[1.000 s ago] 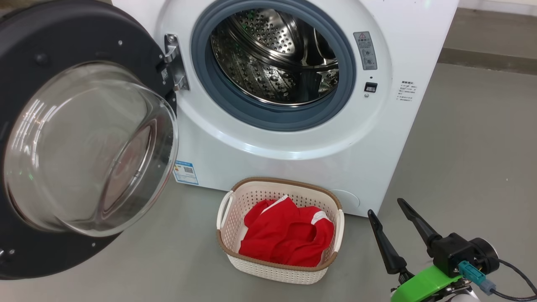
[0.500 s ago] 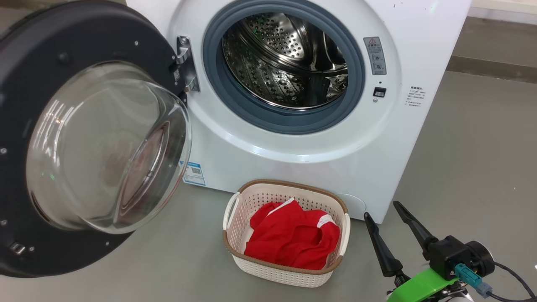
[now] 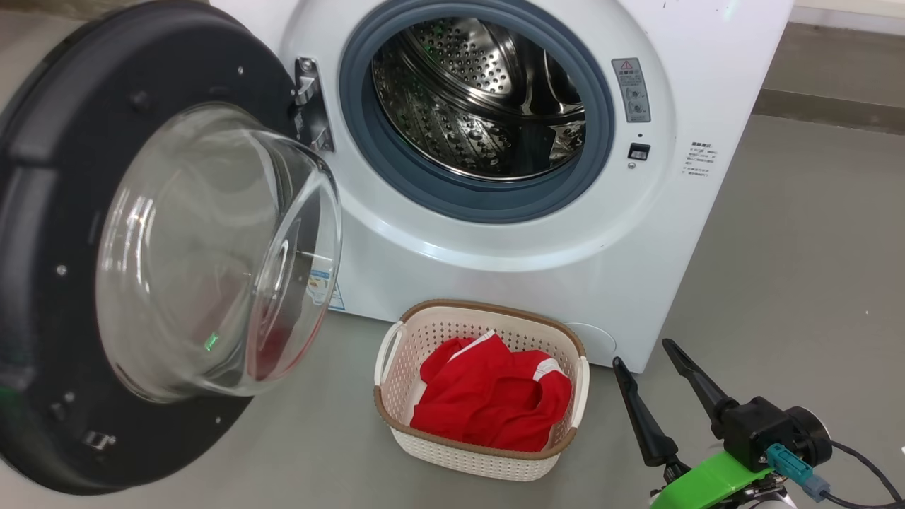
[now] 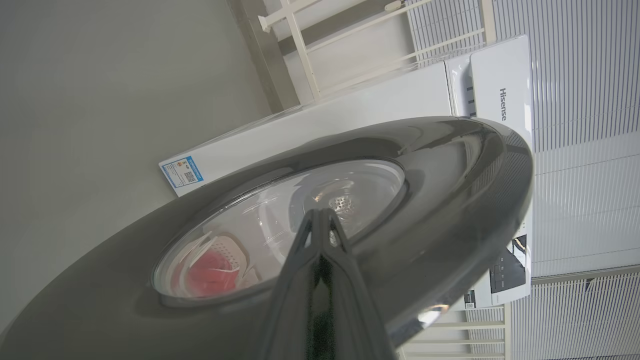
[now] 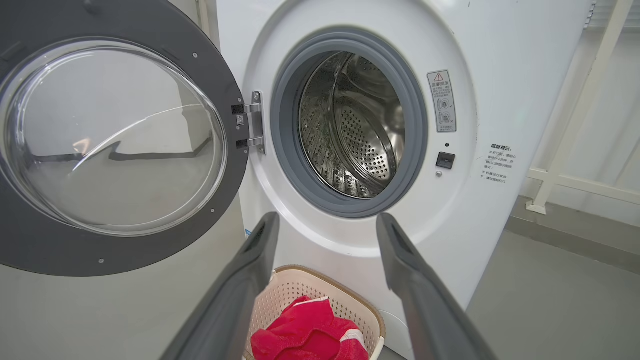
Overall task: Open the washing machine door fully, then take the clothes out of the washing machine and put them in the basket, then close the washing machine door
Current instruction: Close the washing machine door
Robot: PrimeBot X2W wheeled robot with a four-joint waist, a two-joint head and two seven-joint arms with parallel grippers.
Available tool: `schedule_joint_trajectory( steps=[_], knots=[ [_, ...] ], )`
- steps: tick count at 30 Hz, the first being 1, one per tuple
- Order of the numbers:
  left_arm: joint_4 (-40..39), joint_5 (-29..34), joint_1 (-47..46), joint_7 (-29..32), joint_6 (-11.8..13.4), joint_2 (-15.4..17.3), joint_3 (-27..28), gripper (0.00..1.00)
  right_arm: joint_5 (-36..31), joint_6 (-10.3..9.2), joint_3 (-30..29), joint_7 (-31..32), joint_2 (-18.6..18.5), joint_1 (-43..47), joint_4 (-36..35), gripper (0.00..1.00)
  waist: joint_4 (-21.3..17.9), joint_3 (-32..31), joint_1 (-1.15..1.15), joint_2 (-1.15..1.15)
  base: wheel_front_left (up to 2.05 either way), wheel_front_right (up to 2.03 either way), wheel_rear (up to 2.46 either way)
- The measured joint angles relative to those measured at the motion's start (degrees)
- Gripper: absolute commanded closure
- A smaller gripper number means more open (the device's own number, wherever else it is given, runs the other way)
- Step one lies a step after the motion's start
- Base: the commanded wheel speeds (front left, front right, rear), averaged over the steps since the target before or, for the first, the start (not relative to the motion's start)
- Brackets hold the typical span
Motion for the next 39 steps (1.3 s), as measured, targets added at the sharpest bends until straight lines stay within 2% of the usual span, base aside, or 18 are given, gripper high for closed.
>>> schedule_joint_trajectory(
  steps=[8, 12, 20, 29, 39],
  knots=[
    [-11.5, -4.4, 7.3, 3.1, 0.0, -5.7, 0.0, 1.0, 0.0, 0.0, -0.3, 0.0, 0.3, 0.0, -0.1, 0.0, -0.6, 0.6, 0.0, 0.0, 0.0, 0.0, 0.0],
    [-19.0, -5.7, 11.3, 4.5, 0.1, -9.6, -0.1, 1.0, 0.0, 0.0, -0.6, 0.0, 0.4, 0.0, -0.2, 0.0, -0.8, 1.1, 0.0, 0.0, 0.0, 0.0, 0.0],
    [-35.3, -6.7, 18.3, 7.5, 4.8, -16.8, -1.8, 1.0, 0.0, 0.0, -1.1, 0.0, 0.5, 0.0, -0.2, 0.0, -1.3, 1.5, 0.0, 0.0, 0.0, 0.0, 0.0],
    [-47.2, -7.5, 23.8, 8.5, 8.8, -20.2, -5.0, 1.0, 0.0, 0.0, -1.0, 0.0, 0.6, 0.0, -0.3, 0.0, -2.3, 2.0, 0.0, 0.0, 0.0, 0.0, 0.0],
    [-51.8, -11.2, 26.4, 6.8, 10.9, -20.8, -9.9, 1.0, 0.0, 0.0, -1.1, 0.0, 0.6, -0.1, -0.3, 0.0, -4.6, 2.6, 0.0, 0.0, 0.0, 0.0, 0.0]
  ],
)
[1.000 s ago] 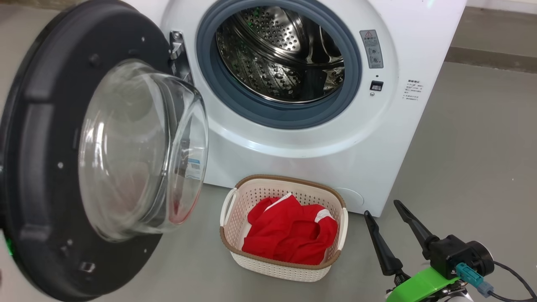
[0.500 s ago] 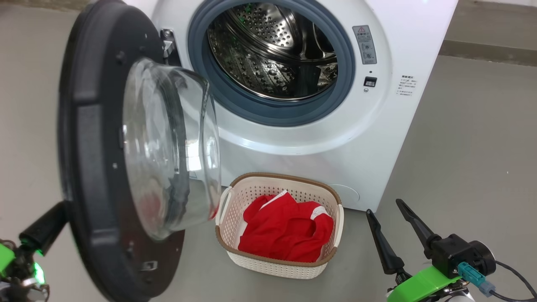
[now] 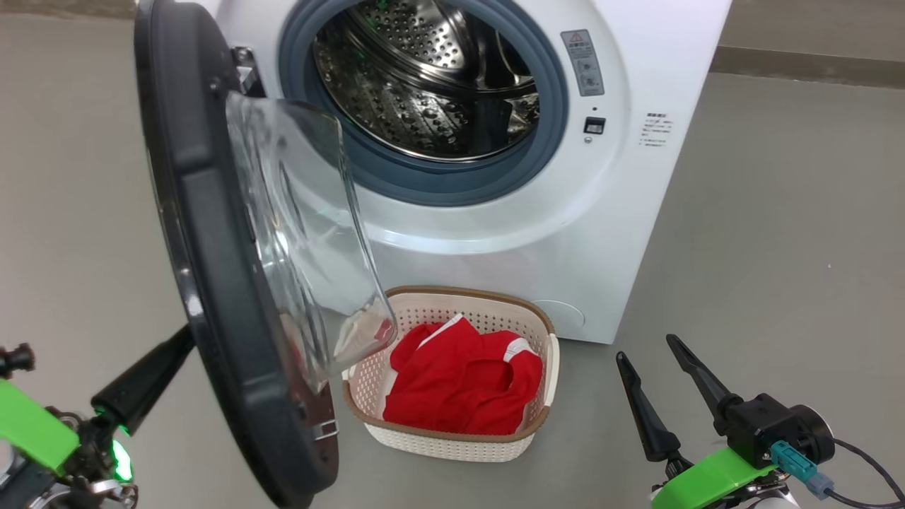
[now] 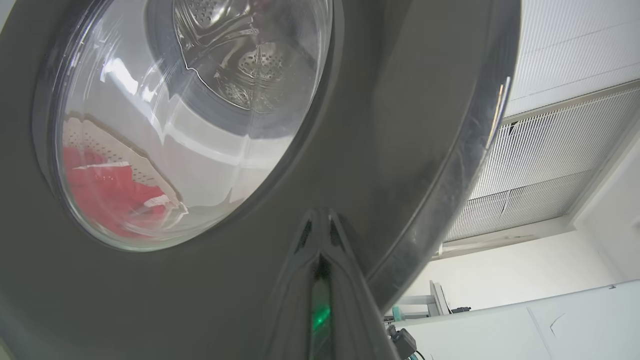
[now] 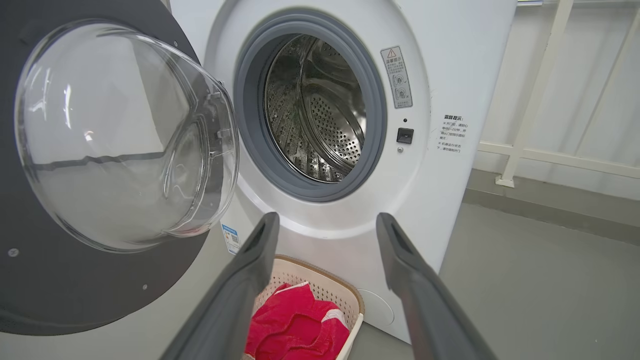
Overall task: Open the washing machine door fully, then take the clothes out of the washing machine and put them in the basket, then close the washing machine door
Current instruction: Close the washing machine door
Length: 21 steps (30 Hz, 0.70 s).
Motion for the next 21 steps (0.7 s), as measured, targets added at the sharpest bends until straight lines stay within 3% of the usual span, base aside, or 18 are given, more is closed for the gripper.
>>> schedule_joint_trajectory(
  steps=[12, 21],
  knots=[
    [-1.5, -3.4, 2.4, -3.8, 1.2, 0.0, -4.7, 1.0, 0.1, 0.0, 0.1, 0.0, 0.0, 0.0, 0.0, 0.0, -3.0, -0.1, 0.0, 0.0, 0.0, 0.0, 0.0],
    [-1.6, -4.1, 3.7, -6.8, 1.2, 0.0, -5.0, 1.0, 0.5, 0.0, 0.2, 0.0, 0.1, 0.0, 0.0, 0.0, -4.4, -0.3, 0.0, 0.0, 0.0, 0.0, 0.0]
  ],
)
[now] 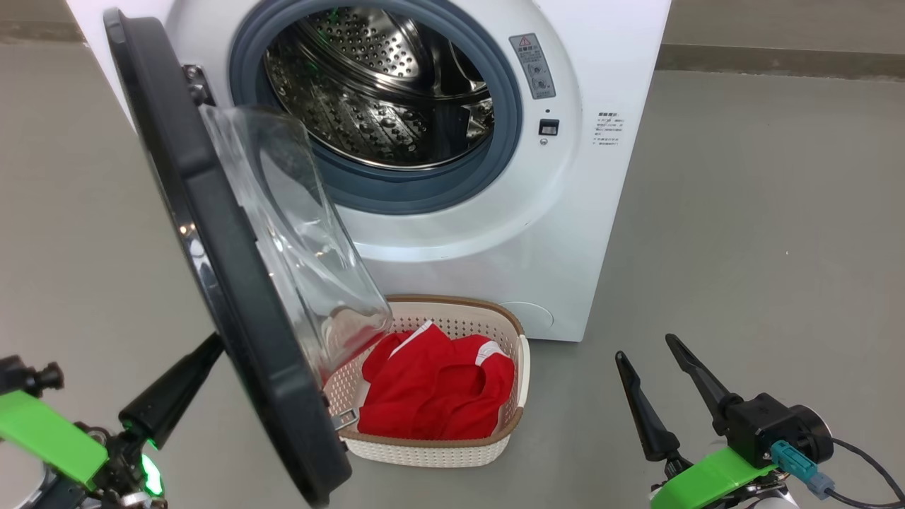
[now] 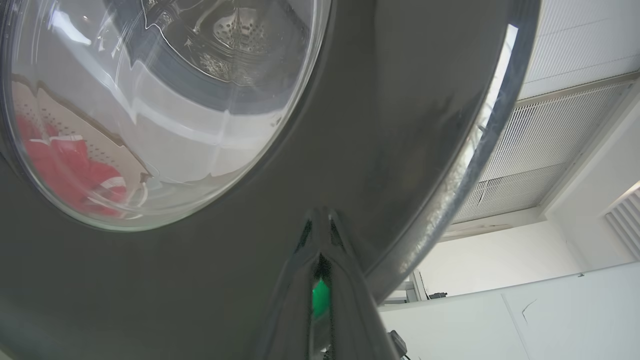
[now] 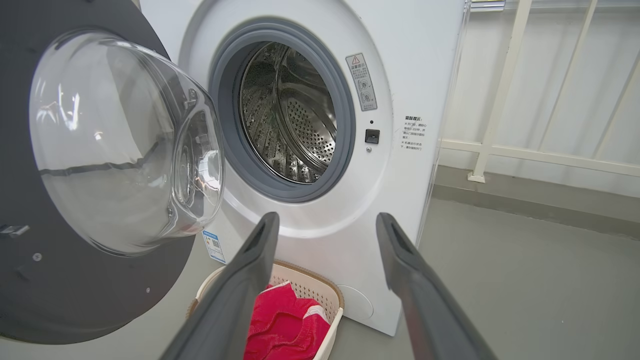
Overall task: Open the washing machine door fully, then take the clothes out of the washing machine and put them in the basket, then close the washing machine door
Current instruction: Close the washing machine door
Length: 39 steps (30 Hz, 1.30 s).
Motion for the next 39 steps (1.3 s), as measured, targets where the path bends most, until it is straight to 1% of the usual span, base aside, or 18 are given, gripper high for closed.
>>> schedule_joint_trajectory(
  steps=[1, 3, 4, 6, 8, 9, 12, 14, 16, 18, 21, 24, 28, 32, 37, 39],
  knots=[
    [0.0, 0.0, 0.3, -0.4, 0.0, 0.0, 0.0, 1.0, 0.0, 0.0, 0.0, 0.0, 0.0, 0.0, 0.0, 0.0, 0.0, 0.0, 0.0, 0.0, 0.0, 0.0, 0.0],
    [0.0, 0.1, 0.8, -1.7, -0.1, 0.0, 0.2, 0.5, 0.0, 0.0, 0.0, 0.0, 0.0, 0.0, -0.1, 0.0, 0.0, 0.0, 0.0, 0.0, 0.0, 0.0, 0.0],
    [0.0, 0.4, 0.9, -2.5, -0.4, -0.1, 0.4, 0.01, 0.0, 0.0, 0.0, 0.0, 0.0, 0.0, -0.1, 0.0, 0.1, 0.0, 0.0, 0.0, 0.0, 0.0, 0.0],
    [-0.2, 1.8, 0.9, -5.0, -2.7, -0.3, 0.9, 0.0, 0.1, 0.0, 0.0, 0.0, 0.0, 0.0, -0.1, 0.0, 0.2, -0.1, 0.0, 0.0, 0.0, 0.0, 0.0],
    [-0.2, 3.2, 0.9, -8.6, -5.2, -0.4, 2.0, 0.0, 0.3, 0.0, 0.0, 0.0, 0.0, 0.0, -0.1, 0.0, 0.3, -0.2, 0.0, 0.0, 0.0, 0.0, 0.0],
    [-0.2, 3.7, 0.9, -10.6, -6.1, -0.4, 2.5, 0.0, 0.4, 0.0, 0.0, 0.0, 0.0, 0.0, -0.1, 0.0, 0.4, -0.3, 0.0, 0.0, 0.0, 0.0, 0.0],
    [-0.3, 8.1, 0.9, -16.5, -9.4, -0.4, 2.9, 0.0, 0.5, 0.0, 0.0, 0.0, 0.0, 0.0, -0.1, 0.0, 0.6, -0.4, 0.0, 0.0, 0.0, 0.0, 0.0],
    [-0.7, 13.4, 0.9, -21.1, -10.8, -0.2, 2.4, 0.0, 0.5, 0.0, 0.0, 0.0, 0.0, 0.0, -0.1, 0.0, 0.8, -0.5, 0.0, 0.0, 0.0, 0.0, 0.0],
    [-1.5, 21.6, 1.5, -26.4, -11.8, 1.5, 0.3, 0.0, 0.5, 0.0, 0.0, 0.0, 0.0, 0.0, -0.2, 0.0, 1.0, -0.5, 0.0, 0.0, 0.0, 0.0, 0.0],
    [-2.2, 30.3, 3.6, -32.6, -12.2, 4.1, -3.2, 0.0, 0.5, 0.0, 0.0, 0.0, 0.0, 0.0, -0.2, 0.0, 1.0, -0.4, 0.0, 0.0, 0.0, 0.0, 0.0],
    [-2.3, 39.9, 7.2, -41.9, -12.2, 7.6, -9.4, 0.0, 0.6, 0.0, 0.3, 0.0, 0.0, 0.0, -0.3, 0.0, 1.0, -0.3, 0.0, 0.0, 0.0, 0.0, 0.0],
    [-0.1, 47.0, 9.4, -51.1, -12.2, 9.0, -12.6, 0.0, 0.8, 0.0, 0.4, 0.0, 0.0, 0.0, -0.3, 0.0, 0.8, -0.3, 0.0, 0.0, 0.0, 0.0, 0.0],
    [4.0, 53.1, 10.3, -60.6, -12.2, 9.5, -15.2, 0.0, 0.9, 0.0, 0.3, 0.0, 0.0, 0.0, -0.3, 0.0, 0.7, -0.4, 0.0, 0.0, 0.0, 0.0, 0.0],
    [8.8, 58.3, 10.3, -64.1, -12.0, 9.7, -15.9, 0.0, 0.9, 0.0, 0.3, 0.0, 0.0, 0.0, -0.4, 0.0, 0.4, -0.4, 0.0, 0.0, 0.0, 0.0, 0.0],
    [11.5, 63.2, 10.3, -64.8, -10.6, 9.5, -15.3, 0.0, 1.8, 0.0, 0.3, 0.0, 0.0, 0.0, -0.4, 0.0, 0.0, -0.6, 0.0, 0.0, 0.0, 0.0, 0.0],
    [11.5, 64.6, 10.3, -64.8, -10.5, 9.2, -14.4, 0.0, 2.2, 0.0, 0.3, 0.0, 0.0, 0.0, -0.4, 0.0, 0.0, -0.7, 0.0, 0.0, 0.0, 0.0, 0.0]
  ],
)
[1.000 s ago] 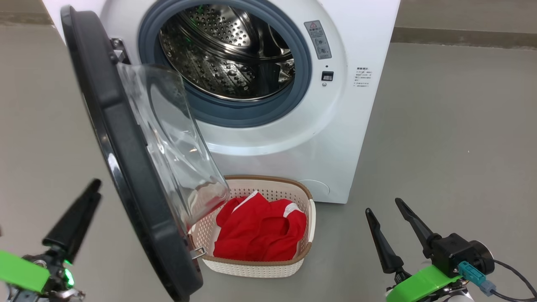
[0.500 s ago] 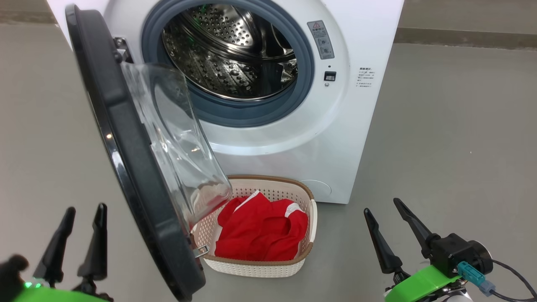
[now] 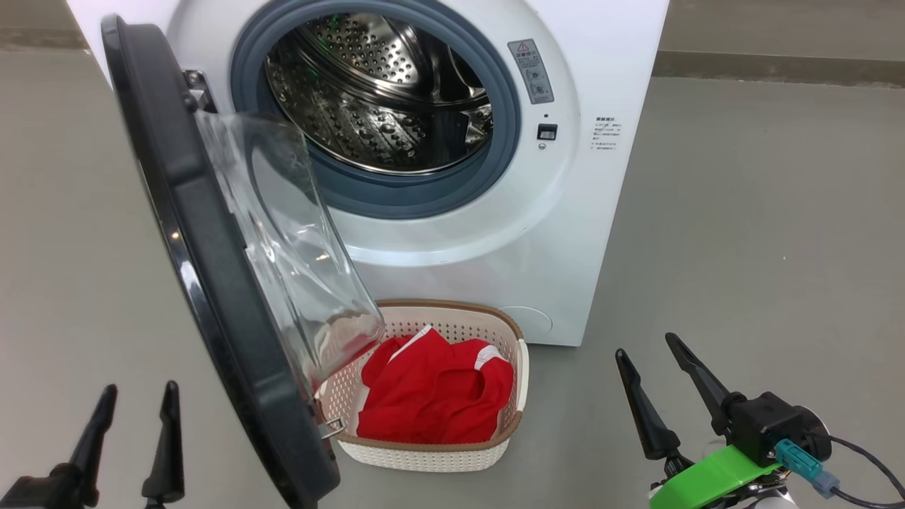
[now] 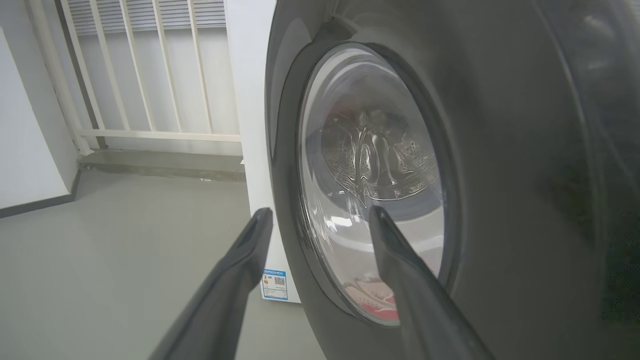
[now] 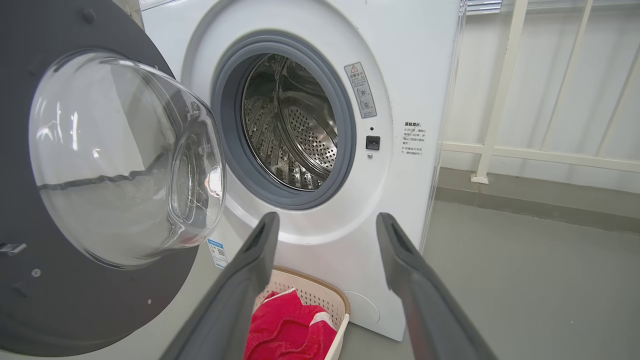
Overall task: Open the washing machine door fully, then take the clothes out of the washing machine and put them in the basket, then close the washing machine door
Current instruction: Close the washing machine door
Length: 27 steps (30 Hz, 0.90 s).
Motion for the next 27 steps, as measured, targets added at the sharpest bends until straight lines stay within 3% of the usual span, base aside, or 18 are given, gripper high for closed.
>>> schedule_joint_trajectory(
  steps=[10, 26, 27],
  knots=[
    [0.1, 4.0, 0.1, 0.0, -0.1, -3.2, 3.2, 0.0, 0.3, 0.0, -0.2, 0.0, 0.0, 0.0, -0.2, 0.0, -0.2, -0.2, 0.0, 0.0, 0.0, 0.0, 0.0],
    [0.7, 6.8, 0.1, 0.0, -1.3, -5.0, 5.1, 0.0, 0.4, 0.0, -0.2, 0.0, 0.0, 0.0, -0.3, 0.0, -0.3, -0.2, 0.0, 0.0, 0.0, 0.0, 0.0],
    [0.8, 6.8, 0.1, 0.0, -1.3, -5.1, 5.1, 0.09, 0.4, 0.0, -0.2, 0.0, 0.0, 0.0, -0.3, 0.0, -0.3, -0.3, 0.0, 0.0, 0.0, 0.0, 0.0]
  ],
)
